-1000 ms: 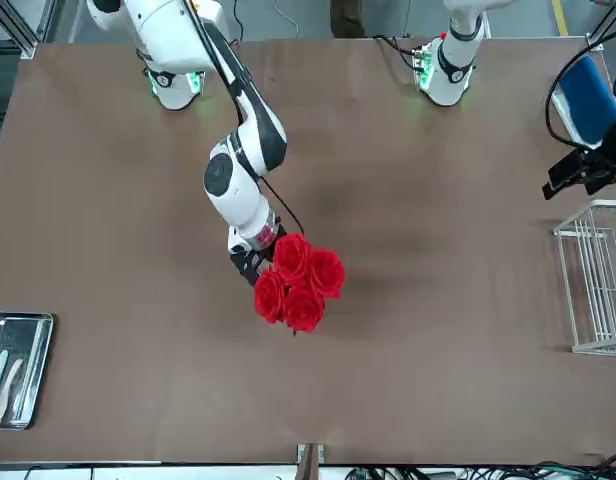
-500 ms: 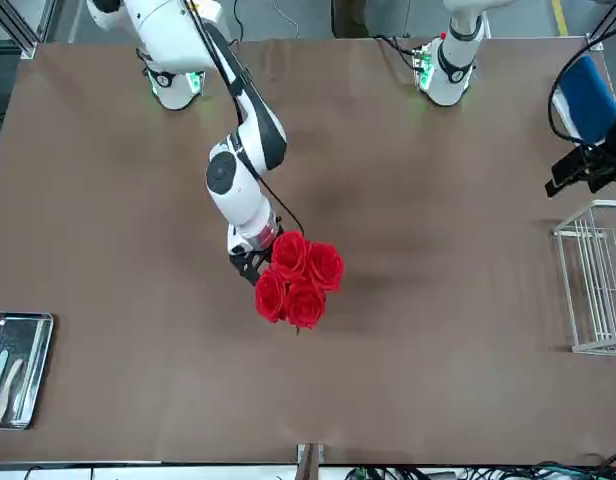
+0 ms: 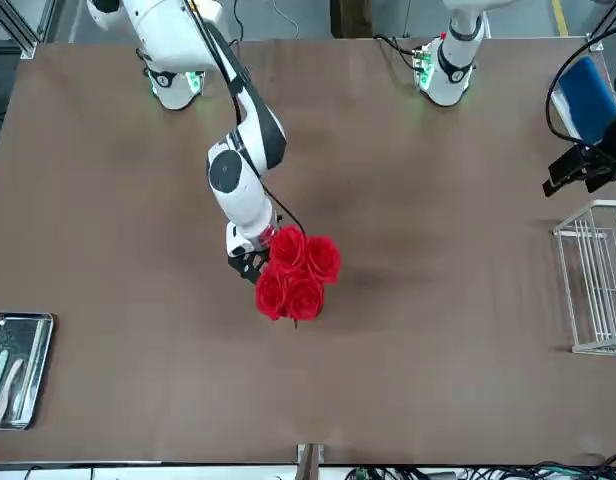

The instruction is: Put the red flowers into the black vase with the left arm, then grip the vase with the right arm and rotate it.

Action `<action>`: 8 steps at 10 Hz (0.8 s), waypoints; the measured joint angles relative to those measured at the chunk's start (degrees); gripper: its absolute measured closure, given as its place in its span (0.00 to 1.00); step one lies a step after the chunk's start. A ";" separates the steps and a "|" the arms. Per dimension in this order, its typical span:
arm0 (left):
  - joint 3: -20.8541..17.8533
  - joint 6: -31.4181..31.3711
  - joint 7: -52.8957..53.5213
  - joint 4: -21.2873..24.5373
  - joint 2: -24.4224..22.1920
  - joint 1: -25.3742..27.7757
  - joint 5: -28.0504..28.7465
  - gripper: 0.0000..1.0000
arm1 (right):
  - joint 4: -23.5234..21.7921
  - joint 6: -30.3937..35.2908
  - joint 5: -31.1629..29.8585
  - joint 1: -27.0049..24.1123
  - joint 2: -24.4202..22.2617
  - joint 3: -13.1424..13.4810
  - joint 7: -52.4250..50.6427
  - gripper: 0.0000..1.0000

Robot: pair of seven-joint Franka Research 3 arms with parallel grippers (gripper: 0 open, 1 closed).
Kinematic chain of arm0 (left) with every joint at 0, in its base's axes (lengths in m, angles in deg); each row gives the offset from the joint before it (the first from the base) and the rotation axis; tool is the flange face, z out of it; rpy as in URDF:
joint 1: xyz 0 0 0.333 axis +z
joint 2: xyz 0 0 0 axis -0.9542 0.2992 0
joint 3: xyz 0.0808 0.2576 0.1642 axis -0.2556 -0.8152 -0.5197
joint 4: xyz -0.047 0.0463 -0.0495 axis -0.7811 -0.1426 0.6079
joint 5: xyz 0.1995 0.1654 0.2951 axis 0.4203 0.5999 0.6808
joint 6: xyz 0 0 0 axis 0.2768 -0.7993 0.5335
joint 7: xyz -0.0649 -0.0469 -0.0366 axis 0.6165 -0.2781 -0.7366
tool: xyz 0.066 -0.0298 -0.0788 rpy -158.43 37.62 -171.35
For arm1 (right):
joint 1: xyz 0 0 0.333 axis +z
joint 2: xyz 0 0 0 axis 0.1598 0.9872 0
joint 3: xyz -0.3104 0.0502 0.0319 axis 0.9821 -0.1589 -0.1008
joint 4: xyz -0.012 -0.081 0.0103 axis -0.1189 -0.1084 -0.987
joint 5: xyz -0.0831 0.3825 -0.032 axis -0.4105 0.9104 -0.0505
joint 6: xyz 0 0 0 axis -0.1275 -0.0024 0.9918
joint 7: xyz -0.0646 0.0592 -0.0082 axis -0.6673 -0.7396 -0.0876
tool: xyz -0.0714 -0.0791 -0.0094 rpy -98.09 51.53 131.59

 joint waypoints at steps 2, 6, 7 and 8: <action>-0.01 0.00 0.00 0.00 0.00 0.06 0.00 0.00 | 2.37 4.56 -3.60 0.01 -0.01 -0.04 -0.15 0.66; -0.13 0.00 0.00 0.00 0.00 0.10 0.00 0.00 | 2.99 7.21 -5.40 0.75 0.00 -0.41 -3.80 0.71; -0.12 0.00 0.00 0.00 0.00 0.09 0.00 0.00 | 2.99 8.50 -5.53 1.08 0.01 -0.42 -7.65 0.71; -0.10 0.00 0.00 0.00 0.00 0.09 0.00 0.00 | 3.08 10.03 -5.75 1.20 0.01 -0.42 -12.45 0.71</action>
